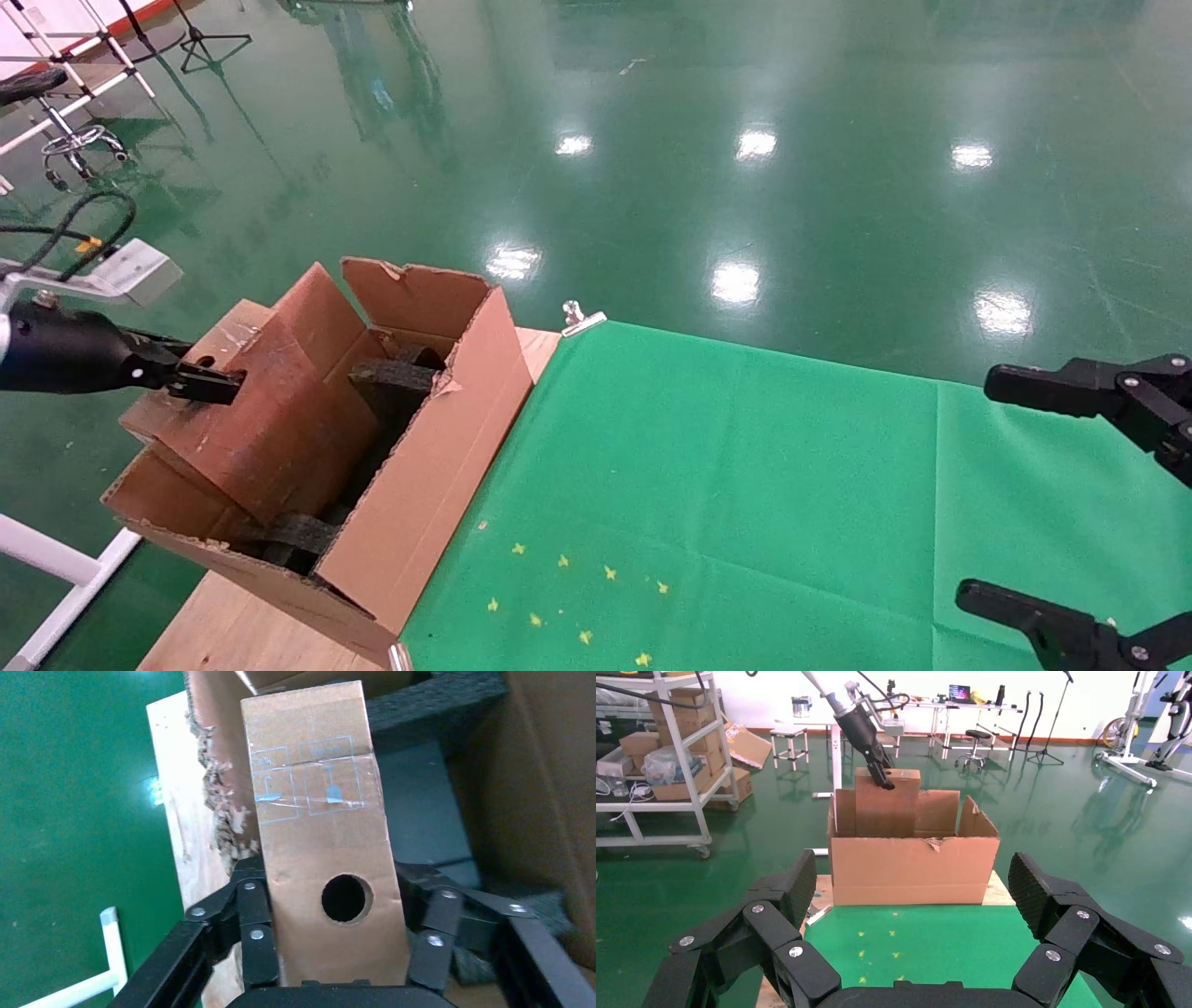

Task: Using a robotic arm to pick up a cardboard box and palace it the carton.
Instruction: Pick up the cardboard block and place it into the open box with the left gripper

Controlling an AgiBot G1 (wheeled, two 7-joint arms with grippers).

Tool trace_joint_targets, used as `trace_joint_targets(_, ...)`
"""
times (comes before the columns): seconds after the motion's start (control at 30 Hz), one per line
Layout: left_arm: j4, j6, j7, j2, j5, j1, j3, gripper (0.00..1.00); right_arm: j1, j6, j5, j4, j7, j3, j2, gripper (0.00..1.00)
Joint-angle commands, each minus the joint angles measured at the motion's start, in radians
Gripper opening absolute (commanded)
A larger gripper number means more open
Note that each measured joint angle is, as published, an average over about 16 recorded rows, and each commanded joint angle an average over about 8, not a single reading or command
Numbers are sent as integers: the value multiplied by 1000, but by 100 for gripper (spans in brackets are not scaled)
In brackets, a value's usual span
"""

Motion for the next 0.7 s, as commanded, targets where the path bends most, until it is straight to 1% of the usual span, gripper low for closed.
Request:
trace_joint_targets(0.03, 47, -31, 25, 19, -2, 13, 0, 0, 0, 0, 0, 0, 0, 0, 0, 100)
trace_joint_targets(0.2, 141, -97, 74, 69, -10, 13, -7, 0, 0, 0, 0, 0, 0, 0, 0, 100)
trace_joint_targets(0.4, 214, -162, 126, 116, -8, -31, -15, 0, 0, 0, 0, 0, 0, 0, 0, 100)
trace_joint_targets(0.53, 261, -186, 151, 139, -8, -47, -18, 0, 0, 0, 0, 0, 0, 0, 0, 100)
trace_joint_targets(0.7, 324, -199, 184, 152, -29, -26, -30, 0, 0, 0, 0, 0, 0, 0, 0, 100)
